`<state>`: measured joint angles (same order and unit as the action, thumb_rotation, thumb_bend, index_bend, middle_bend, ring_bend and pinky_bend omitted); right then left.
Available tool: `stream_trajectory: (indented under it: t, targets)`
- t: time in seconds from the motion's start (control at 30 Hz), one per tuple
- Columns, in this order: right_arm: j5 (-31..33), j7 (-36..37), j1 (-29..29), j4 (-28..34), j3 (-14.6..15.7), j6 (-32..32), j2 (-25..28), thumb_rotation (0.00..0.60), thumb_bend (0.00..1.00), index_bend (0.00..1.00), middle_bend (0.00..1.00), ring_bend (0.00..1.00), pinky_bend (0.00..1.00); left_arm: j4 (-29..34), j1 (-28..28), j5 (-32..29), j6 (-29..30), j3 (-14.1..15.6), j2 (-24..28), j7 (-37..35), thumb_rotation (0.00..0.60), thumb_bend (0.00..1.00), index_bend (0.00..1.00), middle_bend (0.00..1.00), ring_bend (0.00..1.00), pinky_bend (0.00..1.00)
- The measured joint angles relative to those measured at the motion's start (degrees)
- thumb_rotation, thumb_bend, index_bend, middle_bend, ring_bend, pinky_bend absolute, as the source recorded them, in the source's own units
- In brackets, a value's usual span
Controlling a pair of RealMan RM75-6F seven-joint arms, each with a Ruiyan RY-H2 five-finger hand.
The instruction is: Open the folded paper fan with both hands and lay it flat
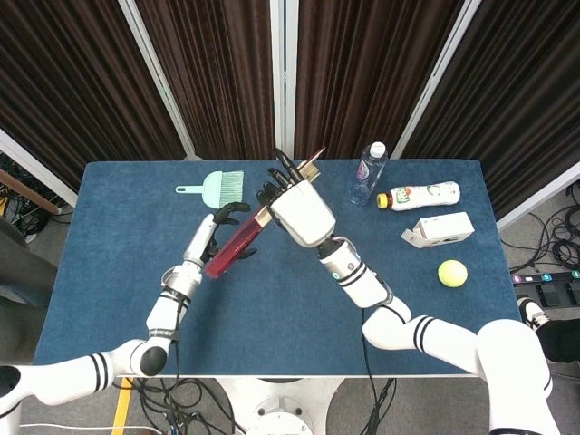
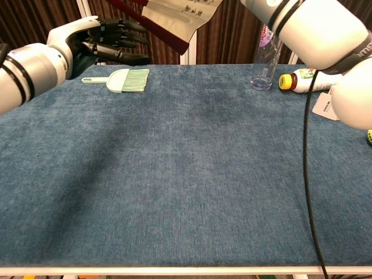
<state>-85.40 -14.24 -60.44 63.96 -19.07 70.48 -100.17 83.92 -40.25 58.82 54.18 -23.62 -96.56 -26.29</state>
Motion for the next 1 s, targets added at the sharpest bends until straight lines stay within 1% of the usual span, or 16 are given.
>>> stream_trajectory:
  t: [0.2,0.33,0.47,0.5,0.57,0.67,0.77,0.9,1.0]
  targets:
    - [1.6,-2.0,-1.0,0.2,-0.9,-0.7,-2.3,0.600,0.67,0.73,0.54,0.28,0.00,0.4,-0.7,-3.7,0.4,-2.9,-2.3,-0.7,0.600,0.00,0.30,0.27,0.12,0.29]
    - [2.1,-2.8,-1.5,-0.1,-1.3,-0.6,-3.7,0.600,0.67,0.73,0.54,0.29,0.00,1.0,-1.0,-4.7,0.9,-4.1,-3.4,-1.3,0.600,0.00,0.32,0.28,0.13,0.29]
    - [2.6,-2.7,-1.5,0.4,-1.4,-0.6,-4.0,0.600,0.67,0.73,0.54,0.29,0.00,1.1,-0.9,-5.6,1.8,-5.1,-4.4,-2.0,0.600,0.01,0.41,0.38,0.24,0.37]
    - [2.6,-2.9,-1.5,0.4,-1.5,-0.5,-3.9,0.600,0.67,0.73,0.54,0.29,0.00,0.8,-0.9,-5.8,2.4,-5.3,-4.9,-2.0,0.600,0.02,0.43,0.39,0.25,0.37]
    - [2.9,-3.4,-1.2,0.7,-1.5,-0.3,-3.9,0.600,0.67,0.73,0.54,0.29,0.00,0.5,-0.7,-6.0,3.1,-5.7,-5.7,-2.4,0.600,0.07,0.48,0.44,0.29,0.40]
    - [3.3,-3.7,-1.0,1.0,-1.8,0.2,-3.8,0.600,0.67,0.73,0.54,0.29,0.00,0.0,-0.3,-6.5,4.3,-6.3,-6.9,-3.5,0.600,0.15,0.51,0.49,0.33,0.41]
    - [3.7,-3.9,-0.8,1.4,-2.2,0.5,-3.7,0.600,0.67,0.73,0.54,0.29,0.00,-0.8,0.1,-6.6,5.5,-6.8,-8.0,-4.2,0.600,0.20,0.53,0.52,0.36,0.43]
    - [3.7,-4.2,-0.5,2.1,-2.0,0.4,-3.1,0.600,0.67,0.73,0.54,0.29,0.00,-2.1,0.5,-5.9,7.5,-7.2,-9.4,-4.8,0.600,0.24,0.56,0.55,0.40,0.45]
    - [4.0,-4.2,-0.1,2.7,-1.8,0.3,-2.8,0.600,0.67,0.73,0.54,0.29,0.00,-3.4,0.8,-5.0,8.7,-7.4,-10.3,-5.1,0.600,0.26,0.57,0.56,0.40,0.46]
